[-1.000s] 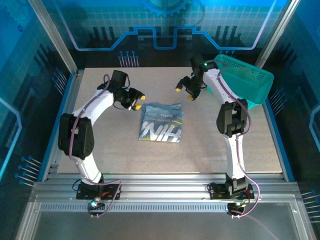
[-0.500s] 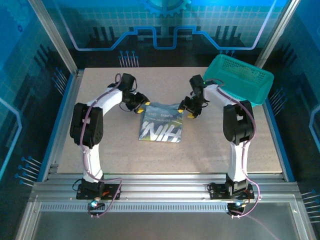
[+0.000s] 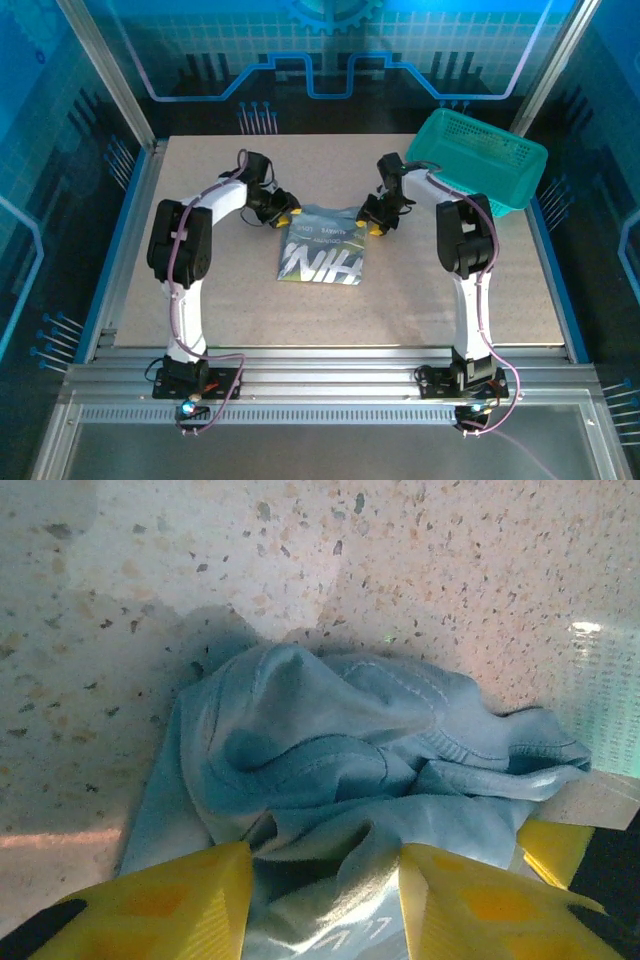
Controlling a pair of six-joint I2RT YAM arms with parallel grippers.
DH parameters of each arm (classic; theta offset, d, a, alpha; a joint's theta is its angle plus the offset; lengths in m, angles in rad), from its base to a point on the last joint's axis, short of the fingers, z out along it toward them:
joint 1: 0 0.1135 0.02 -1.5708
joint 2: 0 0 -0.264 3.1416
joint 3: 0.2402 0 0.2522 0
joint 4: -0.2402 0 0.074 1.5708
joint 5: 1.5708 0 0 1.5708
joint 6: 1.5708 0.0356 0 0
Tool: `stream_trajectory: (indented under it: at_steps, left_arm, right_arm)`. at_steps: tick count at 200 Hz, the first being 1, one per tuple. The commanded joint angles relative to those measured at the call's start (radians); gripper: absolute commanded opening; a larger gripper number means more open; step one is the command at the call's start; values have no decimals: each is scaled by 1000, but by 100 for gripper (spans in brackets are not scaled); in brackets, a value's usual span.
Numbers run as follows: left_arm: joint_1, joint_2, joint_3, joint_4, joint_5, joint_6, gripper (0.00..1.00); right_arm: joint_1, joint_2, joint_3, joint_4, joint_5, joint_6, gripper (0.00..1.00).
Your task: Fold and stack the t-shirts
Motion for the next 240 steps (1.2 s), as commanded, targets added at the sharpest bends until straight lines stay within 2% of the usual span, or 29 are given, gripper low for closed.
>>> stream_trajectory:
  at_steps: [1,46,83,108,190,240]
  left_arm:
    - [-2,29,33,20,41,9,40]
    - [-3,11,26,47,53,-12,16]
    - [-2,-48,-10,57,53,-22,0]
    - [0,-79,-28,51,47,-21,0]
    - [15,-205,-110,40,39,-35,0]
    - [58,-206,-130,45,33,-25,0]
  right_arm:
    - [0,21,25,-2,-20,9,38]
    - [5,15,34,0,-14,14,21]
    - [11,-10,38,-4,-7,20,7]
    - [16,-28,41,-14,-3,24,0]
    - [45,-111,105,-96,20,40,0]
    - [50,-26,229,-140,36,38,0]
